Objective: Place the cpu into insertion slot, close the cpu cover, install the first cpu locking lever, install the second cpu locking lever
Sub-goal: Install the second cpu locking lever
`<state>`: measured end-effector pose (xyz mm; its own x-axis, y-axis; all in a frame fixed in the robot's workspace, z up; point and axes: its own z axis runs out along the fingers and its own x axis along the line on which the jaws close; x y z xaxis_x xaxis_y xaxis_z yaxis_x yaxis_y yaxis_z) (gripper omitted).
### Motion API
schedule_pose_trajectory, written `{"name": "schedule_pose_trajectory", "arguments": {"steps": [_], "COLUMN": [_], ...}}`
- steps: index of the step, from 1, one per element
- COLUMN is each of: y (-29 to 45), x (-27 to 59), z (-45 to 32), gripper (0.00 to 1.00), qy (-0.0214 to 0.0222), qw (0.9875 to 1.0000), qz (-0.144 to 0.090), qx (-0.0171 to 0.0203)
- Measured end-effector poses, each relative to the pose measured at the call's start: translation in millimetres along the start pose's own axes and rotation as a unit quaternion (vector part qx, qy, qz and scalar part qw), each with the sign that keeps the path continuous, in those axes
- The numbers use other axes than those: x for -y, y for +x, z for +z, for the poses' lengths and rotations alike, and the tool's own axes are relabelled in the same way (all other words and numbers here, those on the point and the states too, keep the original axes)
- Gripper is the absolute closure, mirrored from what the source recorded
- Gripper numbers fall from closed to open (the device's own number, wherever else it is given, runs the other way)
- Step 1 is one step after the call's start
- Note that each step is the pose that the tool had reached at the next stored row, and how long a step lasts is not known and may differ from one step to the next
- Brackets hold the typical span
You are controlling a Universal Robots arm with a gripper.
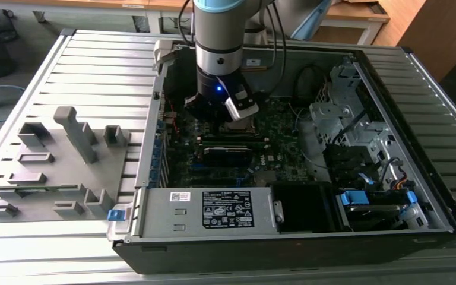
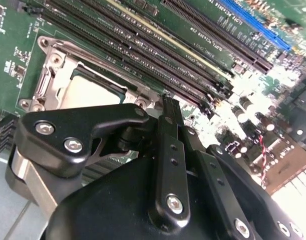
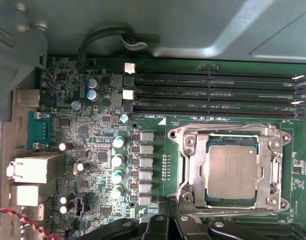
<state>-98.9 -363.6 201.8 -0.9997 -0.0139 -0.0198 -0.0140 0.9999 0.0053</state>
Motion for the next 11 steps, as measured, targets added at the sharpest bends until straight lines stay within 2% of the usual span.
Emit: {"name": "schedule_pose_trajectory", "arguments": {"steps": [7,11], "y": [-0.4,-0.5], "x": [-0.1,-0.2], "z": [-17.9,-20.4], "gripper": [0.89,0.89], "qy": [0.0,-0.0001], "qw": [1.0,1.0], "qz": [0.0,0.0], "qx": [0.0,0.0001]}}
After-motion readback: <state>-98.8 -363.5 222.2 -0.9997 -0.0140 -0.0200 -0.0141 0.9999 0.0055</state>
